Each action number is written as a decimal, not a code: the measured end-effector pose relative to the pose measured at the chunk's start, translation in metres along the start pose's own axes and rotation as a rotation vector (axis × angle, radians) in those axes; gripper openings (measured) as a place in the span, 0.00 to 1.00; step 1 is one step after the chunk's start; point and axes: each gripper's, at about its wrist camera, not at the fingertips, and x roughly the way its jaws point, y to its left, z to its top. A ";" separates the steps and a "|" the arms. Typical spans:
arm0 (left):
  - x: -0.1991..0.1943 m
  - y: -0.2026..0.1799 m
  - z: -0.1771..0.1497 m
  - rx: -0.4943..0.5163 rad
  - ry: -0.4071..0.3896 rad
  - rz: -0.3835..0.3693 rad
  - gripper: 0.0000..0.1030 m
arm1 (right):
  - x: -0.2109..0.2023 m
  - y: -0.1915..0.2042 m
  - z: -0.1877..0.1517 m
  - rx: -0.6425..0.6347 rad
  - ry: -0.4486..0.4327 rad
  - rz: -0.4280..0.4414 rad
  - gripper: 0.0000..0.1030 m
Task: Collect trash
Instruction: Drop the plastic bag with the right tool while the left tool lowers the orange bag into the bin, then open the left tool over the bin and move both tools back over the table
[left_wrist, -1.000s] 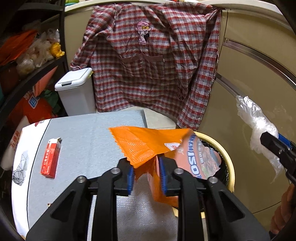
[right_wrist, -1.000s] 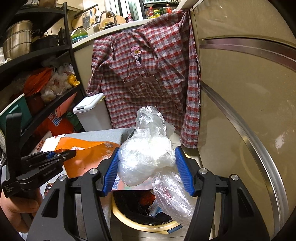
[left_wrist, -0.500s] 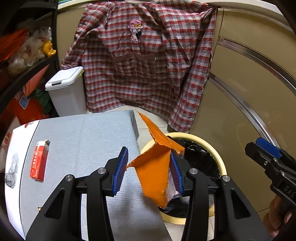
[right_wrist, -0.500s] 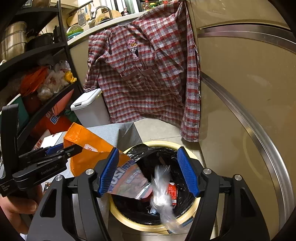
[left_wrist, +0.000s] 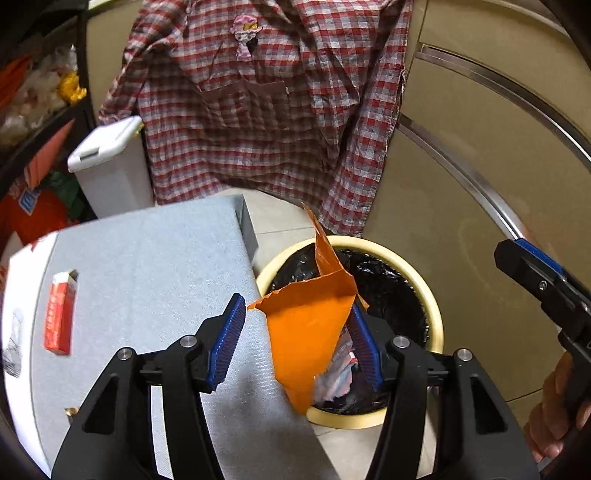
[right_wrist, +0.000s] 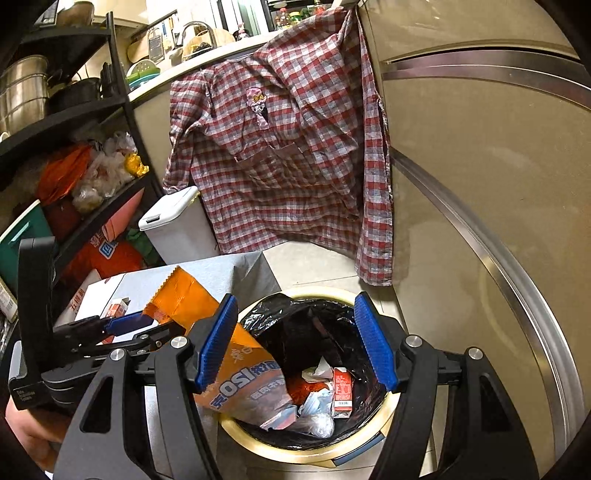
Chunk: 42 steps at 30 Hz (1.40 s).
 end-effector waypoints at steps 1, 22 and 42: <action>0.000 0.001 0.000 -0.011 0.006 -0.009 0.54 | -0.001 0.000 0.000 0.002 -0.002 0.002 0.63; 0.013 -0.009 -0.012 0.072 0.150 0.022 0.54 | -0.003 0.002 0.000 0.003 -0.006 0.006 0.63; -0.023 0.003 -0.033 0.110 0.138 -0.050 0.54 | -0.005 0.007 0.003 -0.001 -0.009 0.015 0.63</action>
